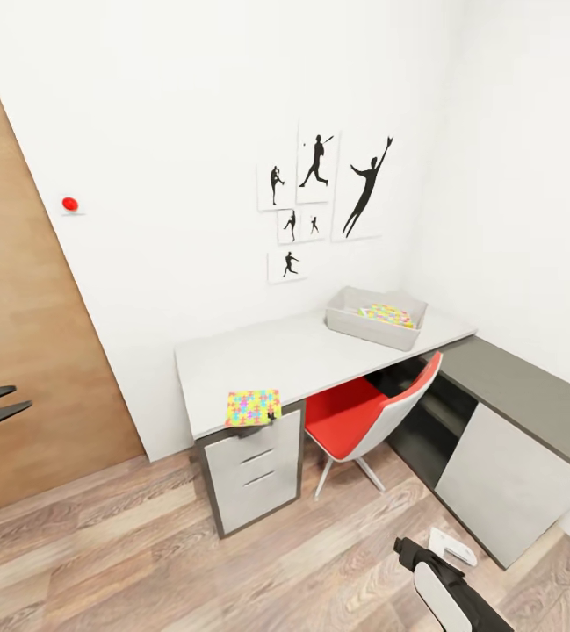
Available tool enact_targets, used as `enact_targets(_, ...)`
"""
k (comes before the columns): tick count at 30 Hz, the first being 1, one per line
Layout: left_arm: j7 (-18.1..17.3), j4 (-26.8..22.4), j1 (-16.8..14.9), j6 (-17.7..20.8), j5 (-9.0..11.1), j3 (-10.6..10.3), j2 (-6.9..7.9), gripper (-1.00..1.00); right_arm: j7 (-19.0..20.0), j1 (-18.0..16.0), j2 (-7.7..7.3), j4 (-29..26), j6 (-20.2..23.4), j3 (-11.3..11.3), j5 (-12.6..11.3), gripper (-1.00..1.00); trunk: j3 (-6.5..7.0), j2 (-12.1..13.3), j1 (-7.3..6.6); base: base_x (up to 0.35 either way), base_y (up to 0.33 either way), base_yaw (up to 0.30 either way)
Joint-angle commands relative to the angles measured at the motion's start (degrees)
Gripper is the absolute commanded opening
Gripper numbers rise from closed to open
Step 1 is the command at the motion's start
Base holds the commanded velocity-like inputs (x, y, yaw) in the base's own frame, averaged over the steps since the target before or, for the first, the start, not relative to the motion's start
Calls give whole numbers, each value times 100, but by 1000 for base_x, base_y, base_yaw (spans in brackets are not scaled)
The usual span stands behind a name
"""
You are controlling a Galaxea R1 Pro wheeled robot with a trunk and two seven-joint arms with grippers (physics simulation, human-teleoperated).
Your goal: Put all the toys in the child's room - the three board games (two on the bed and one on the table), the two jigsaw puzzles on the table, and the tennis ball on the table - inside the toy box on the table in the child's room.
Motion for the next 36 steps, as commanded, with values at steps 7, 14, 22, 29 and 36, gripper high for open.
enact_targets(7, -22, 0, -5, 61, 1, -1, 2, 100, -46, -5, -8, -12, 24, 32, -23, 100, -13, -13, 4, 7, 0, -2)
enact_targets(14, -22, 0, -5, 61, -1, -4, 2, 100, -46, -4, -8, -12, 24, 32, -23, 100, 10, -13, 4, 1, 0, -128)
enact_targets(22, -22, 0, -5, 61, -1, 0, 0, 100, -46, -6, -10, -12, 24, 27, -23, 100, 53, -13, 4, 0, 0, -231)
enact_targets(29, -22, 0, -5, 72, -30, 3, -247, 100, -46, -7, -9, -12, 24, 32, -26, 100, 89, -13, 4, 0, 0, -211)
enact_targets(36, 51, -50, -28, 105, -162, -105, -1157, 100, -55, -7, 6, -84, 46, 29, -36, 100, 97, -13, 4, 0, 0, -40)
